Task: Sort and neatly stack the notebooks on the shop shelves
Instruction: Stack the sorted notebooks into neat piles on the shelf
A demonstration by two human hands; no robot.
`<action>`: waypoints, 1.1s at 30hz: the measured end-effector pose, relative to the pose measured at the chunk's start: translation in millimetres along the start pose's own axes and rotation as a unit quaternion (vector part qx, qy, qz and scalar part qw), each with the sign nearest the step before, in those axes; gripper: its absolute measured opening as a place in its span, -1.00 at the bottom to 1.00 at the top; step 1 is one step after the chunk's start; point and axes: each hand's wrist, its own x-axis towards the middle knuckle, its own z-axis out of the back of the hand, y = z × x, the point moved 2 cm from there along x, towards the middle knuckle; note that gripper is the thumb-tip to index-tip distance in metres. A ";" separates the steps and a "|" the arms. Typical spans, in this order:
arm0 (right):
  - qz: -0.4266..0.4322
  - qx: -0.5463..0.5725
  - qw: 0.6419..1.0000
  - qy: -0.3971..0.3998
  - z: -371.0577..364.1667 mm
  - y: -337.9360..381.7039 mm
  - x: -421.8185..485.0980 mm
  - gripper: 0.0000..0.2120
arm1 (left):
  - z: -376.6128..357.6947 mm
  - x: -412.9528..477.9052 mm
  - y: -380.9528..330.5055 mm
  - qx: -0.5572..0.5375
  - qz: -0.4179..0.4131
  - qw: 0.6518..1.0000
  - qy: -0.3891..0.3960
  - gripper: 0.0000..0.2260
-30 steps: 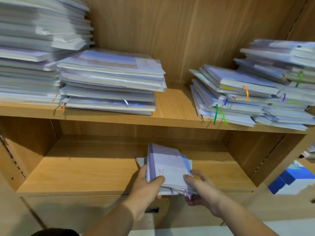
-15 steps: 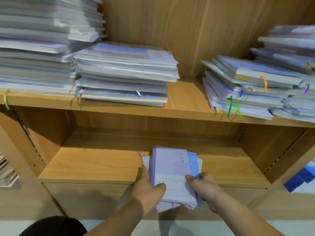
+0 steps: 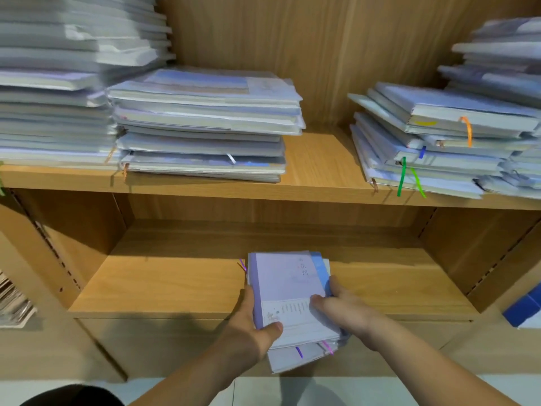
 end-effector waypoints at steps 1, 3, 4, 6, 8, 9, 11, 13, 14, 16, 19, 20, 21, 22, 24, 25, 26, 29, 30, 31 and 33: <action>0.005 0.000 1.000 0.003 1.2 2.2 -4.4 -0.25 | 0.3 -2.6 -1.2 0.002 -0.002 1.000 0.000 -0.23; 0.029 -0.006 1.000 0.000 4.5 5.6 -20.4 -0.17 | 2.2 -10.9 -5.3 0.012 -0.026 1.000 -0.009 -0.22; 0.048 -0.002 0.999 0.002 5.9 7.2 -30.9 -0.17 | 3.8 -17.2 -8.0 0.015 -0.042 0.999 -0.009 -0.22; 0.082 0.002 0.997 -0.006 9.1 8.0 -55.4 -0.25 | 7.3 -34.3 -15.3 0.009 -0.072 0.997 0.005 -0.25; 0.105 -0.002 0.994 -0.031 10.1 8.7 -85.6 -0.50 | 12.1 -57.9 -25.7 0.010 -0.101 0.995 0.010 -0.33; 0.114 0.009 0.992 -0.049 10.7 10.5 -102.4 -0.56 | 14.2 -70.9 -31.9 0.007 -0.115 0.993 0.011 -0.37; 0.141 0.016 0.987 -0.080 10.8 14.3 -136.8 -0.61 | 16.6 -99.1 -45.3 0.008 -0.137 0.990 0.021 -0.37; 0.168 0.005 0.980 -0.105 10.0 21.3 -171.2 -0.68 | 19.0 -128.6 -62.5 0.026 -0.161 0.986 0.015 -0.34; 0.178 0.004 0.977 -0.114 10.8 26.4 -188.2 -0.70 | 20.9 -142.5 -72.7 0.039 -0.171 0.985 0.008 -0.34; 0.184 0.002 0.975 -0.127 15.4 39.4 -224.7 -0.68 | 24.9 -169.9 -96.7 0.078 -0.187 0.979 -0.015 -0.38; 0.206 -0.031 0.968 -0.139 33.7 60.6 -283.4 -0.31 | 31.2 -207.9 -141.2 0.117 -0.222 0.966 -0.066 -0.41; 0.213 -0.035 0.965 -0.146 43.7 67.5 -301.2 -0.20 | 33.4 -218.9 -157.2 0.118 -0.240 0.960 -0.080 -0.42; 0.221 -0.035 0.963 -0.151 55.8 74.4 -315.9 -0.17 | 35.8 -228.3 -173.5 0.118 -0.261 0.954 -0.085 -0.41; 0.237 -0.033 0.958 -0.156 68.0 82.1 -330.7 -0.17 | 36.8 -237.4 -191.6 0.113 -0.284 0.949 -0.083 -0.39; 0.276 0.009 0.946 -0.170 91.4 97.2 -349.8 -0.07 | 35.8 -247.4 -228.6 0.095 -0.327 0.937 -0.082 -0.37; 0.278 0.024 0.943 -0.183 102.8 106.7 -356.7 -0.03 | 33.0 -247.3 -248.0 0.092 -0.338 0.933 -0.078 -0.45; 0.281 0.038 0.941 -0.185 114.9 118.5 -358.5 -0.10 | 28.6 -244.9 -267.9 0.091 -0.345 0.931 -0.074 -0.58; 0.290 0.082 0.932 -0.201 150.5 156.1 -352.0 -0.61 | 17.2 -214.3 -318.7 0.067 -0.369 0.923 -0.084 -0.76; 0.302 0.081 0.927 -0.207 162.4 167.7 -343.3 -0.58 | 13.0 -201.1 -332.1 0.055 -0.371 0.922 -0.099 -0.79; 0.301 0.075 0.921 -0.234 175.1 177.4 -334.1 -0.44 | 8.5 -188.4 -344.4 0.048 -0.366 0.922 -0.114 -0.80; 0.302 0.071 0.910 -0.274 201.0 194.7 -312.1 -0.28 | 1.1 -160.2 -365.8 0.027 -0.358 0.925 -0.124 -0.76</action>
